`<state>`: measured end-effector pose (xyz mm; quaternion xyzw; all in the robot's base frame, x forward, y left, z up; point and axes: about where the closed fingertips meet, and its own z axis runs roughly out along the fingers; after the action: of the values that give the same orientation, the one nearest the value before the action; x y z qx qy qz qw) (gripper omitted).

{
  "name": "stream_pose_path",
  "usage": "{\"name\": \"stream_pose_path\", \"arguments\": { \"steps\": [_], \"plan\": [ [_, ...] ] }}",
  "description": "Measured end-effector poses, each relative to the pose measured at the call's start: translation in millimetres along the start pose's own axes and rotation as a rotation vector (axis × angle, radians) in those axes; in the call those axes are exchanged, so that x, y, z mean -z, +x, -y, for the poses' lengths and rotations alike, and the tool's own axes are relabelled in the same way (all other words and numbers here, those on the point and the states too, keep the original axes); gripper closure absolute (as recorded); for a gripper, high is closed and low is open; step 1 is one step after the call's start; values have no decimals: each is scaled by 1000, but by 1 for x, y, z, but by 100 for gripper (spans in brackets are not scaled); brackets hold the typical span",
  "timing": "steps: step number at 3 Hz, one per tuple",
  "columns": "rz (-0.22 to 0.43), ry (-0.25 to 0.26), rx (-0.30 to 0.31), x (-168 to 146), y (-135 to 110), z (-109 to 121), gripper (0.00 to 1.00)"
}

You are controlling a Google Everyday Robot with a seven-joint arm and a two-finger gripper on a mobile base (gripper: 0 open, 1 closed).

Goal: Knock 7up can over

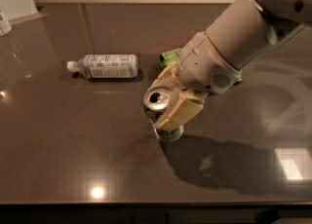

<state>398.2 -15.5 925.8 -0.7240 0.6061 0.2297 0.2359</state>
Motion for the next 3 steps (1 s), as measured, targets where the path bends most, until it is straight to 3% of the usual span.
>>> {"name": "stream_pose_path", "arguments": {
  "steps": [1, 3],
  "plan": [
    [-155, 56, 7, 9, 2, 16, 100],
    [-413, 56, 61, 0, 21, 32, 100]
  ]
}}
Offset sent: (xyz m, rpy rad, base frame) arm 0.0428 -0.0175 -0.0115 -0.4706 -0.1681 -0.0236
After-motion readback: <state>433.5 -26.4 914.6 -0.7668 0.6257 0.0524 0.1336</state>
